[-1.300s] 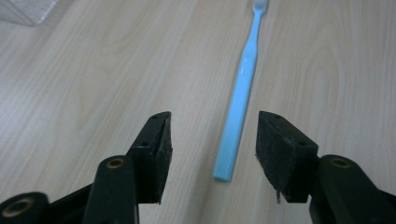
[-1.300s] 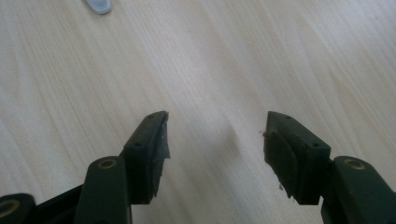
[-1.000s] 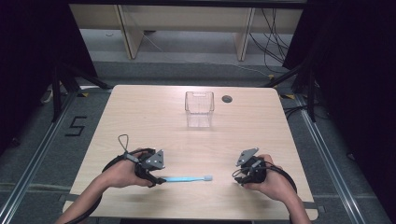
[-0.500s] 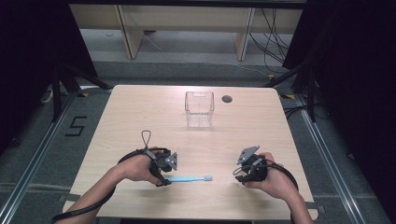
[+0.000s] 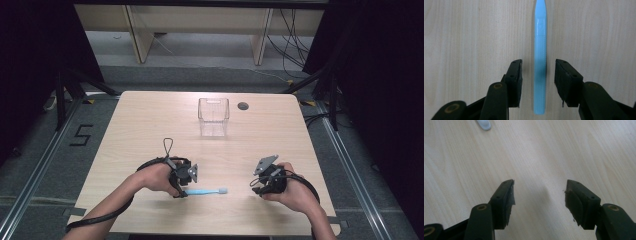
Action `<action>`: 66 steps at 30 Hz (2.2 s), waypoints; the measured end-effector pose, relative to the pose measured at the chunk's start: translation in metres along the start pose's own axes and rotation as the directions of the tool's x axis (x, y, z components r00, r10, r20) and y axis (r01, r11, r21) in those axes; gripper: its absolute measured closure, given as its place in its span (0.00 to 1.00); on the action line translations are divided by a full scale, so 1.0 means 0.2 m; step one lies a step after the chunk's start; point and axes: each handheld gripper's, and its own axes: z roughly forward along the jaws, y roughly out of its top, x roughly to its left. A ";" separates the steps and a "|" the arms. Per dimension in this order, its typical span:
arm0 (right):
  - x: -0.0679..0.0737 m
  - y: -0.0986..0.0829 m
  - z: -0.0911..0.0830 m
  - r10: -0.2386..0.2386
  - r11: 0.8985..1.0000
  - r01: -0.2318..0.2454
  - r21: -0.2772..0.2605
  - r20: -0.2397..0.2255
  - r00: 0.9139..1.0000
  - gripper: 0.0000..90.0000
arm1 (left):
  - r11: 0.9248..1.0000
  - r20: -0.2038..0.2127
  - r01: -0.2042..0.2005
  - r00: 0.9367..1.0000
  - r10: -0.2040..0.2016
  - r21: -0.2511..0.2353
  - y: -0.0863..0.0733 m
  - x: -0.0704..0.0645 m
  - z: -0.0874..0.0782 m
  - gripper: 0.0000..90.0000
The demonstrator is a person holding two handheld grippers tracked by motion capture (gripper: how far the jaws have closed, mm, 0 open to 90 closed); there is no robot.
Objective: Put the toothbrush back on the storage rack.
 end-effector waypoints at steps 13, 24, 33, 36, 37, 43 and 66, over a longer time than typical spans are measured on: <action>0.01 0.01 -0.01 0.018 1.000 -0.018 -0.002 -0.010 1.000 0.46 | 0.996 0.042 -0.007 0.999 0.003 0.088 0.06 0.01 0.04 0.72; 0.01 0.01 -0.02 0.019 1.000 -0.019 -0.006 -0.004 1.000 0.46 | 0.993 0.038 -0.017 0.999 0.013 0.114 0.07 0.00 0.06 0.77; 0.01 0.03 -0.04 -0.009 0.999 0.009 -0.042 0.013 1.000 0.47 | 0.987 0.009 -0.033 0.999 0.032 0.158 0.10 -0.02 0.07 0.80; 0.02 0.03 -0.05 0.012 0.999 -0.012 -0.045 0.010 1.000 0.47 | 0.983 0.003 -0.036 0.999 0.036 0.177 0.11 -0.02 0.07 0.84; 0.02 0.03 -0.05 0.012 0.999 -0.012 -0.045 0.010 1.000 0.47 | 0.983 0.003 -0.036 0.999 0.036 0.177 0.11 -0.02 0.07 0.85; 0.01 0.03 -0.05 0.008 0.998 -0.006 -0.062 0.025 1.000 0.48 | 0.983 -0.006 -0.054 0.998 0.056 0.176 0.13 -0.04 0.07 0.87; 0.01 0.03 -0.03 0.004 0.991 0.003 -0.132 0.049 0.999 0.48 | 0.996 -0.082 -0.011 0.997 0.003 -0.092 0.05 -0.03 -0.10 0.87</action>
